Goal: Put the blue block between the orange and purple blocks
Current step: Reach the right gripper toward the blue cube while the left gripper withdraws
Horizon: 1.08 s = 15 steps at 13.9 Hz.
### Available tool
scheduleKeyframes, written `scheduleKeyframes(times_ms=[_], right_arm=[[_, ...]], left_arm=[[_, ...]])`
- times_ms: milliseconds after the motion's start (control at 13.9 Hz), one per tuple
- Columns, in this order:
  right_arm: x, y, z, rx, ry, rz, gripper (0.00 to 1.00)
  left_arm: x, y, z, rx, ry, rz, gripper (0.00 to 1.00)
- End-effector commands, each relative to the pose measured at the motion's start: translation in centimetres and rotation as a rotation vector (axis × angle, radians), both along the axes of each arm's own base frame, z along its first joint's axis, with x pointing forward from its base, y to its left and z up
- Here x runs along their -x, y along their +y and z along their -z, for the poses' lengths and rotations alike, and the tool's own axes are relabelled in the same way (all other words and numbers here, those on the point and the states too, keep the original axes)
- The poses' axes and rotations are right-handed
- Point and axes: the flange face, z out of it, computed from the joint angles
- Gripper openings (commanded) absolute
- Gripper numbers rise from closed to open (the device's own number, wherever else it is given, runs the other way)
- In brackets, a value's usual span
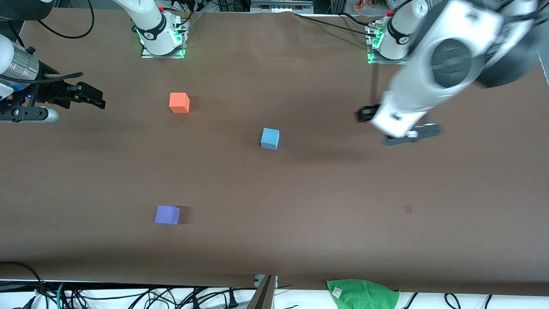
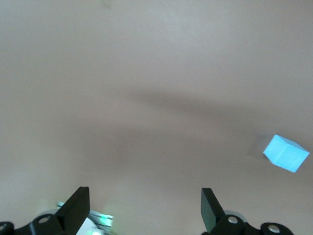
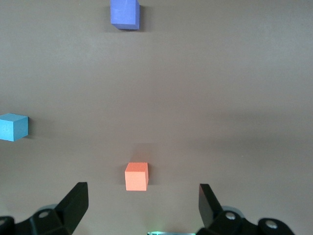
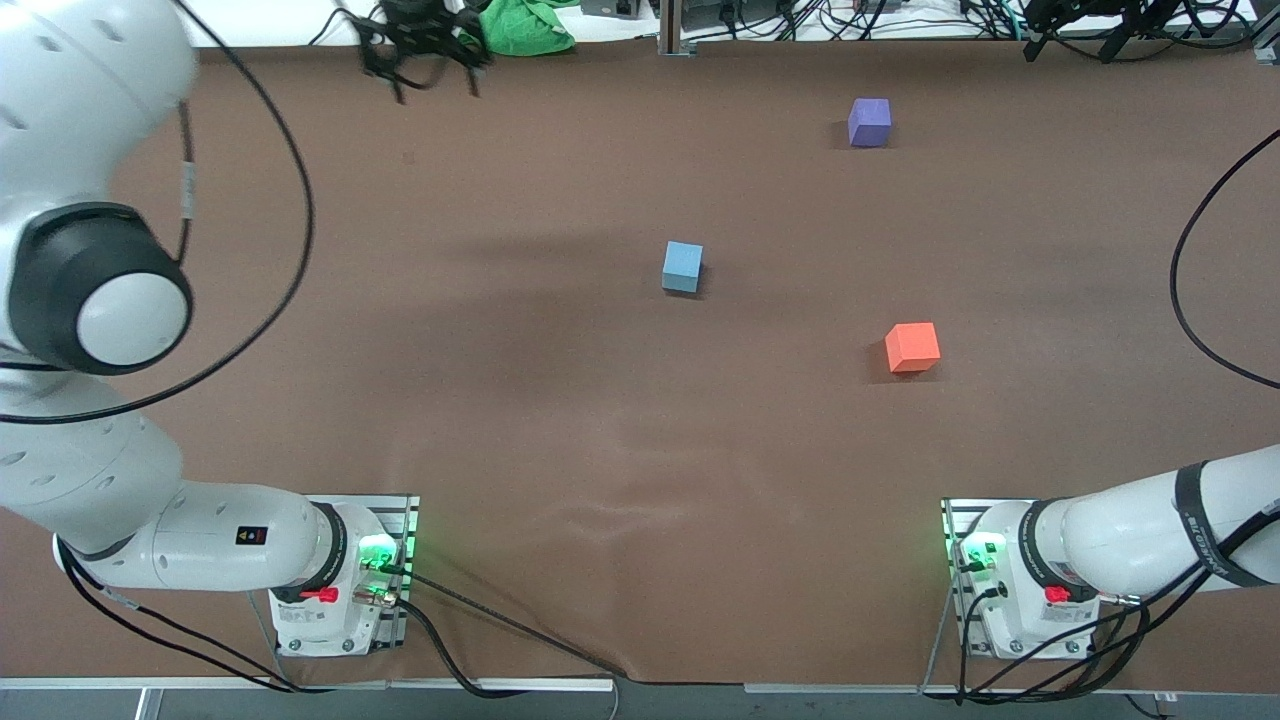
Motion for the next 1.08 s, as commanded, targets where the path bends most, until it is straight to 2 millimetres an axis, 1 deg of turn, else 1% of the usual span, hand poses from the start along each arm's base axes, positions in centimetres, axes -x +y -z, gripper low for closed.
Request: scheduleKeyframes(times_ms=[0, 72, 144, 216, 288, 360, 432, 505, 577, 649, 721, 793, 865, 937, 1009], right_arm=[[-0.3, 0.7, -0.5, -0.048, -0.013, -0.006, 1.00], [-0.8, 1.2, 0.0, -0.072, -0.020, -0.007, 1.00], [-1.7, 1.7, 1.2, -0.097, -0.018, -0.005, 1.00], [-1.9, 2.2, 1.7, -0.119, -0.006, 0.007, 1.00], [-1.8, 2.8, 2.4, -0.129, 0.013, 0.005, 1.00], [-2.4, 4.4, 4.5, -0.116, 0.046, -0.029, 1.00], [-3.3, 6.4, 7.5, -0.104, 0.092, -0.059, 1.00], [-4.0, 8.3, 11.9, -0.090, 0.168, -0.079, 1.00], [-4.1, 10.0, 13.0, -0.082, 0.170, -0.095, 1.00], [-4.0, 12.2, 13.3, -0.083, 0.152, -0.120, 1.00], [-3.5, 15.8, 13.5, -0.077, 0.111, -0.155, 1.00], [-3.2, 18.6, 14.3, -0.060, 0.096, -0.095, 1.00], [-2.7, 21.6, 15.3, -0.047, 0.082, -0.020, 1.00], [-1.9, 25.2, 16.6, -0.041, 0.066, 0.024, 1.00], [-1.1, 28.1, 17.8, -0.038, 0.052, 0.066, 1.00]], left_arm=[[-0.1, 8.9, -2.2, 0.048, -0.002, 0.166, 1.00], [-0.2, 11.3, -2.4, 0.073, -0.002, 0.230, 1.00], [-0.4, 13.3, -2.2, 0.094, 0.003, 0.273, 1.00], [-0.6, 14.1, -1.8, 0.109, -0.001, 0.304, 1.00], [-0.3, 13.1, -1.2, 0.089, 0.014, 0.332, 1.00], [0.1, 13.0, -1.9, 0.077, 0.005, 0.330, 1.00], [0.6, 12.8, -2.3, 0.046, -0.015, 0.313, 1.00], [0.1, 13.1, -2.2, 0.042, -0.075, 0.305, 1.00], [-0.2, 13.8, -2.1, 0.034, -0.134, 0.295, 1.00], [0.0, 14.7, -2.2, 0.022, -0.176, 0.278, 1.00], [0.9, 15.3, -2.0, 0.026, -0.184, 0.264, 1.00], [2.2, 16.0, -2.3, 0.056, -0.188, 0.243, 1.00], [3.2, 16.1, -2.1, 0.077, -0.193, 0.232, 1.00], [4.4, 16.3, -2.1, 0.077, -0.213, 0.234, 1.00], [5.2, 16.4, -2.0, 0.076, -0.215, 0.232, 1.00]])
